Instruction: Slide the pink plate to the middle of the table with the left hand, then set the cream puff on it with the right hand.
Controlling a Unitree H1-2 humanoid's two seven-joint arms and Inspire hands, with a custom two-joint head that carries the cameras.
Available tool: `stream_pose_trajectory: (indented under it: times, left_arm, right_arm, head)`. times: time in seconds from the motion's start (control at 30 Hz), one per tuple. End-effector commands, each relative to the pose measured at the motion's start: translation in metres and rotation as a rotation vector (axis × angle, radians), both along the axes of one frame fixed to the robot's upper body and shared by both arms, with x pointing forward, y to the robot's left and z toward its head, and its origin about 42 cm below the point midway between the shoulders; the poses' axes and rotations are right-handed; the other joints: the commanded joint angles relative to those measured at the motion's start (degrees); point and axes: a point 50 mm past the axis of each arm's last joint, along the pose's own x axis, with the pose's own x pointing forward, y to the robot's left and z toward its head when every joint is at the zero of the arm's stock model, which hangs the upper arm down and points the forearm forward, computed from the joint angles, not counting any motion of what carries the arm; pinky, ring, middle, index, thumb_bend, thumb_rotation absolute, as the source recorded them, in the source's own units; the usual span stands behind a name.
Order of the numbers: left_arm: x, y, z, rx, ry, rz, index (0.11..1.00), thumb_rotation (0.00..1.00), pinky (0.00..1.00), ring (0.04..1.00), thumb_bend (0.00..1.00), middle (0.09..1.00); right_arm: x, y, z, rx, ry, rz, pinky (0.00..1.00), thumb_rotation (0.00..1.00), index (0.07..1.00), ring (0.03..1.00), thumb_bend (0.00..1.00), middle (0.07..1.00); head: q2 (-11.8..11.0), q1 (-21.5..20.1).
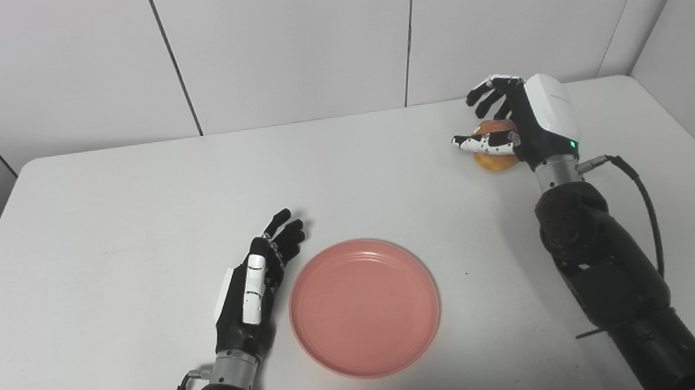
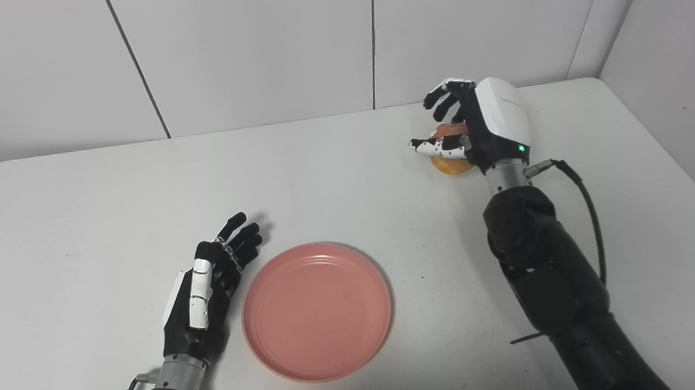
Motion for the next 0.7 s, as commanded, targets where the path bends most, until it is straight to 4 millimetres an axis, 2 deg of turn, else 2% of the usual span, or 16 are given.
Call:
stream_pose_trajectory:
  times: [0.0,0.03,0.07,0.2,0.27,0.37,0.43,0.67]
  left_arm:
    - [-0.002,-0.003,-0.001,-0.007,0.01,-0.003,0.846,1.0,0.91,0.868,0.63,0.857]
    - [-0.002,-0.004,-0.001,-0.009,0.01,-0.003,0.845,1.0,0.91,0.866,0.63,0.856]
    - [-0.002,-0.004,0.0,-0.006,0.009,-0.003,0.845,1.0,0.91,0.866,0.64,0.856]
    - [-0.003,-0.006,0.0,-0.003,0.007,-0.002,0.845,1.0,0.91,0.869,0.64,0.858]
    - [-0.004,-0.008,0.0,-0.002,0.006,0.004,0.841,1.0,0.9,0.859,0.64,0.851]
    - [-0.005,-0.012,0.001,0.004,0.003,0.009,0.84,1.0,0.89,0.855,0.63,0.851]
    - [-0.006,-0.014,0.002,0.001,0.008,0.011,0.836,1.0,0.89,0.851,0.62,0.847]
    - [-0.004,-0.018,0.0,-0.01,-0.004,0.013,0.834,1.0,0.89,0.848,0.63,0.844]
  right_arm:
    - [-0.004,0.014,0.018,0.006,-0.088,0.086,0.22,0.0,0.51,0.265,0.52,0.394]
    - [-0.005,0.017,0.017,0.012,-0.091,0.102,0.19,0.0,0.493,0.243,0.53,0.439]
    - [-0.007,0.022,0.015,0.03,-0.089,0.136,0.19,0.0,0.495,0.244,0.53,0.444]
    - [-0.015,0.036,0.008,0.064,-0.087,0.215,0.21,0.0,0.519,0.274,0.52,0.402]
    - [-0.023,0.045,0.006,0.066,-0.089,0.248,0.18,0.0,0.491,0.243,0.52,0.452]
    - [-0.034,0.057,0.004,0.062,-0.089,0.29,0.14,0.0,0.483,0.199,0.53,0.467]
    - [-0.041,0.065,0.001,0.06,-0.086,0.317,0.2,0.0,0.509,0.273,0.52,0.42]
    - [-0.065,0.096,-0.013,0.12,-0.059,0.462,0.23,0.0,0.51,0.29,0.51,0.394]
  head:
    - [-0.03,0.1]
    - [0.12,0.38]
    - [0.21,0.98]
    - [0.55,2.64]
    - [0.72,3.55]
    - [0.96,4.72]
    - [1.13,5.38]
    - [1.44,6.64]
